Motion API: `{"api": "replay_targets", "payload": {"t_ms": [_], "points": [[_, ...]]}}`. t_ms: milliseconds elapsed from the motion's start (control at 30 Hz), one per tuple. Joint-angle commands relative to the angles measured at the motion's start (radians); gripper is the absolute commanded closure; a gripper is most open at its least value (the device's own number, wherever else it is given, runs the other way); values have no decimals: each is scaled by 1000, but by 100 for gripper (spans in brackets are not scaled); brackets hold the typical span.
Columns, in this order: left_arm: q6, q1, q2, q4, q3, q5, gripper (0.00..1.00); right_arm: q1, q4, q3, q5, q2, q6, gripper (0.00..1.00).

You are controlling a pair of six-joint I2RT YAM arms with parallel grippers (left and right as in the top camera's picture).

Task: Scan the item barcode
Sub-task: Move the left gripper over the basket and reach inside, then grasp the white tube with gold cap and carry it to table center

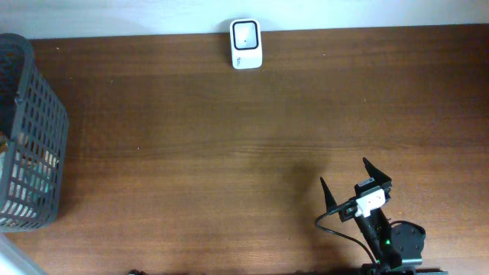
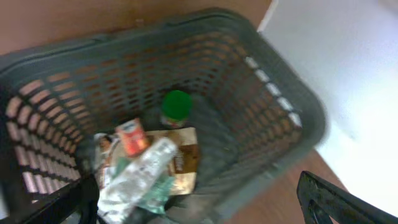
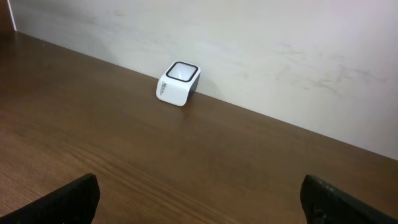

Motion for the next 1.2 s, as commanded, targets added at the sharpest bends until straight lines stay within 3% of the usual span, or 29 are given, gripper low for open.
{"api": "replay_targets", "payload": {"t_ms": [0, 100, 533, 667, 800, 933, 1167], "points": [[-26, 66, 80, -22, 12, -20, 1, 3, -2, -7, -9, -7, 10, 2], [-25, 103, 156, -53, 12, -20, 1, 3, -1, -7, -9, -7, 10, 2], [223, 119, 359, -31, 8, 41, 0, 3, -2, -7, -9, -7, 10, 2], [254, 119, 426, -54, 3, 40, 8, 3, -2, -7, -10, -7, 10, 2], [268, 124, 481, -42, -57, 40, 10, 3, -2, -7, -9, -7, 10, 2], [353, 124, 510, 8, -138, 112, 7, 3, -2, -7, -9, -7, 10, 2], [387, 124, 620, 40, -155, 120, 1, 3, -2, -7, -9, -7, 10, 2]]}}
